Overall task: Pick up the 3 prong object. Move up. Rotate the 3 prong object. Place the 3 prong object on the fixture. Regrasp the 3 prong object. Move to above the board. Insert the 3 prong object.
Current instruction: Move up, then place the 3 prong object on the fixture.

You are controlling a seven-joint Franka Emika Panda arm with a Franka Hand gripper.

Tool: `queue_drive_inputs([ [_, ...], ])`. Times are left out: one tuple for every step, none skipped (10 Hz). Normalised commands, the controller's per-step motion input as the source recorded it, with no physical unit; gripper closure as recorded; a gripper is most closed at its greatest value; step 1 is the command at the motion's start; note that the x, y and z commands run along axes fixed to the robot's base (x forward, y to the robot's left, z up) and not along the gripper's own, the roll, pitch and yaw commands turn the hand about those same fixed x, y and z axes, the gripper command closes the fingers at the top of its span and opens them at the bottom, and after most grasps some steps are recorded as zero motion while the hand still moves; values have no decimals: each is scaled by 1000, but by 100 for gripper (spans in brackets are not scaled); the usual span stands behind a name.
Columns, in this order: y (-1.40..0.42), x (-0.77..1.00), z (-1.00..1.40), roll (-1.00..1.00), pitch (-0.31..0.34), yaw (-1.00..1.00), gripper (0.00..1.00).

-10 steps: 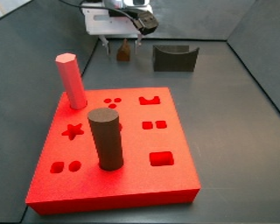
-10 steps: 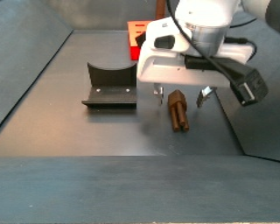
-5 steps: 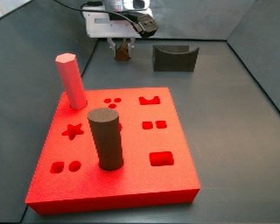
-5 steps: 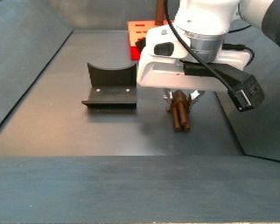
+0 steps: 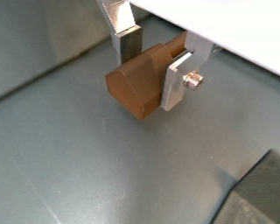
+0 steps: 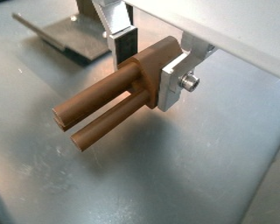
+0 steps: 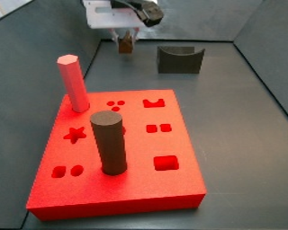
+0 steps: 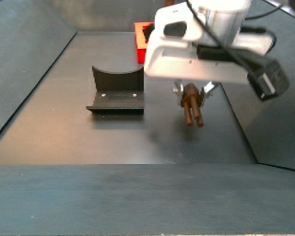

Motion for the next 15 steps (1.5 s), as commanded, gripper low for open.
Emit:
queue_drive_inputs([
  [-6,-12,306,-59,41,11,100],
  [0,0,1000,0,0,0,100],
  [2,8,1000,-9,-12,1,100],
  [-3,-3,1000,-25,9,5,100],
  [-4,-4,1000,-35,18,9,100],
  [-5,-7,1000,-55,25,17,100],
  [-9,-13,1000,-74,26,21,100],
  [-11,-15,1000,-86,22,19,100],
  [-12,-17,1000,-97,19,17,100],
  [-14,-18,1000,-109,19,13,100],
  [-12,-16,838,-125,20,10,100],
  [-10,-12,695,-135,24,4,100],
  [-4,-7,553,-144,27,-4,100],
  [-2,-2,410,-153,34,-13,100],
  [0,2,219,-157,42,-24,100],
])
